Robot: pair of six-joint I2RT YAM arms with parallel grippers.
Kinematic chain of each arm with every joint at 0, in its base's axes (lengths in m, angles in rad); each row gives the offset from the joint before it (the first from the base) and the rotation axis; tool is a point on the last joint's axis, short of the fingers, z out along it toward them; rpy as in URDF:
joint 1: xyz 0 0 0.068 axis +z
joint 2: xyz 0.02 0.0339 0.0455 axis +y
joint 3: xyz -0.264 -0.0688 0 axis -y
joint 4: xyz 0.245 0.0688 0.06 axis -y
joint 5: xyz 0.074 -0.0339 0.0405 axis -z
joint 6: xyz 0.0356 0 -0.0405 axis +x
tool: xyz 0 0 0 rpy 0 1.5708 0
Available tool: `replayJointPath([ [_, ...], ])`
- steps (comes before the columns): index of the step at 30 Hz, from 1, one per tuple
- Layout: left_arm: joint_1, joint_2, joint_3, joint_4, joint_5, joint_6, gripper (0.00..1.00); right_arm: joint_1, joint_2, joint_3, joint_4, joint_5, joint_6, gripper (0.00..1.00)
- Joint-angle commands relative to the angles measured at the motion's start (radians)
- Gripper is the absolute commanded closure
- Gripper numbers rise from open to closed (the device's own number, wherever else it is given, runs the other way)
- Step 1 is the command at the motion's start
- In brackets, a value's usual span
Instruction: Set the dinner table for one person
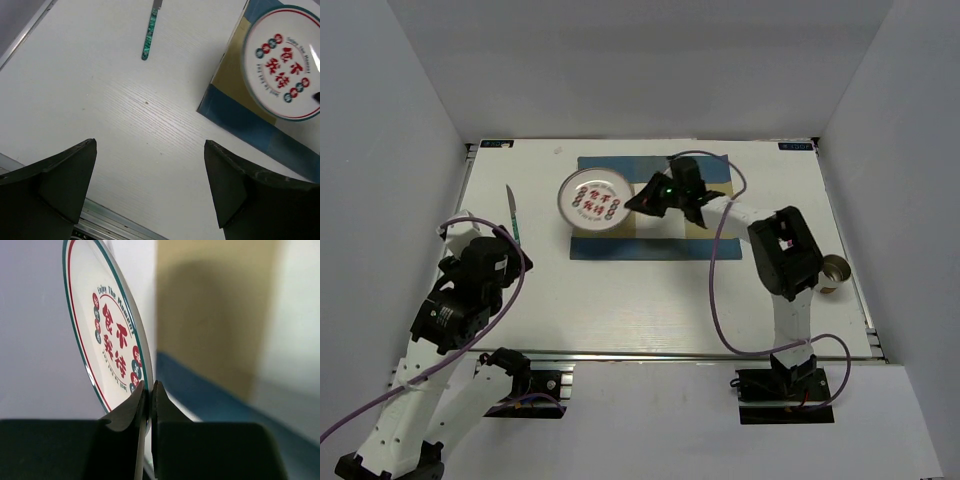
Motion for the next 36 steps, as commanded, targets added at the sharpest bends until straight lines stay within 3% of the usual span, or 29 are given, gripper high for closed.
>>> replayJointPath([
  [1, -0.004, -0.014, -0.013, 0.038, 0.022, 0.021, 0.02, -0.112, -0.050, -0.031, -0.002, -0.053, -0.095, 1.00],
  [10, 0.008, -0.017, -0.027, 0.072, 0.048, 0.044, 0.02, -0.290, 0.016, 0.018, -0.049, -0.111, -0.259, 1.00],
  [19, 0.008, -0.016, -0.032, 0.081, 0.059, 0.054, 0.02, -0.364, 0.123, 0.045, -0.048, -0.185, -0.281, 1.00],
  [30, 0.008, -0.008, -0.035, 0.089, 0.071, 0.063, 0.02, -0.422, 0.110, -0.024, 0.007, -0.246, -0.276, 1.00],
  [36, 0.008, -0.012, -0.035, 0.089, 0.071, 0.063, 0.02, -0.432, 0.148, 0.025, -0.043, -0.274, -0.292, 1.00],
])
